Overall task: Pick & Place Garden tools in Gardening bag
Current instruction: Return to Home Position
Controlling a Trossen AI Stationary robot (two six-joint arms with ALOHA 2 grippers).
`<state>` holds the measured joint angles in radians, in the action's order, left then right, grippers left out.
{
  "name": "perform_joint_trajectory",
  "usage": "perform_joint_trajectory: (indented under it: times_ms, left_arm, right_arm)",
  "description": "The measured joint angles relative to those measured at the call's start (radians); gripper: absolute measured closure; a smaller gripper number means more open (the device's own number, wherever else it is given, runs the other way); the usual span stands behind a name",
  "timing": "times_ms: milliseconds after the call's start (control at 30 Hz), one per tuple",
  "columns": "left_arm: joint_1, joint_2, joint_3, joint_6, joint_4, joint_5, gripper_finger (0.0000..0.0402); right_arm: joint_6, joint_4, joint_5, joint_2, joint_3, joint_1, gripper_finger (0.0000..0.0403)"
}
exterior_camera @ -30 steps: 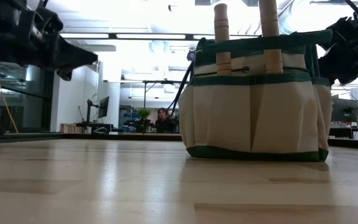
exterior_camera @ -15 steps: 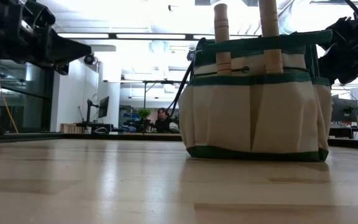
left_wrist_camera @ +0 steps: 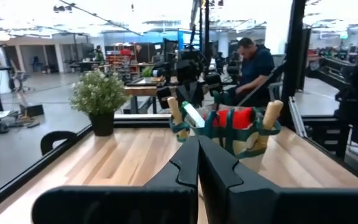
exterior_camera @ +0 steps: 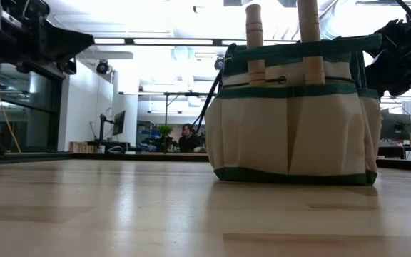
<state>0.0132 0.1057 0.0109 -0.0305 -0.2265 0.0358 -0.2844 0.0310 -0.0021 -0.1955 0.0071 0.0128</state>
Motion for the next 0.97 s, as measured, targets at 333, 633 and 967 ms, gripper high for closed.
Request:
perform_joint_trajectory:
  times_ms: [333, 633, 967]
  left_arm:
    - [0.0, 0.004, 0.0, 0.009, 0.032, 0.005, 0.0402]
    - [0.0, 0.004, 0.0, 0.009, 0.076, 0.007, 0.0402]
    - [0.0, 0.004, 0.0, 0.01, 0.073, 0.007, 0.0402]
  right_arm:
    - [0.0, 0.0, 0.0, 0.0, 0.0, 0.0, 0.04]
    - [0.0, 0.0, 0.0, 0.0, 0.0, 0.0, 0.04]
    - [0.0, 0.001, 0.0, 0.0, 0.0, 0.0, 0.04]
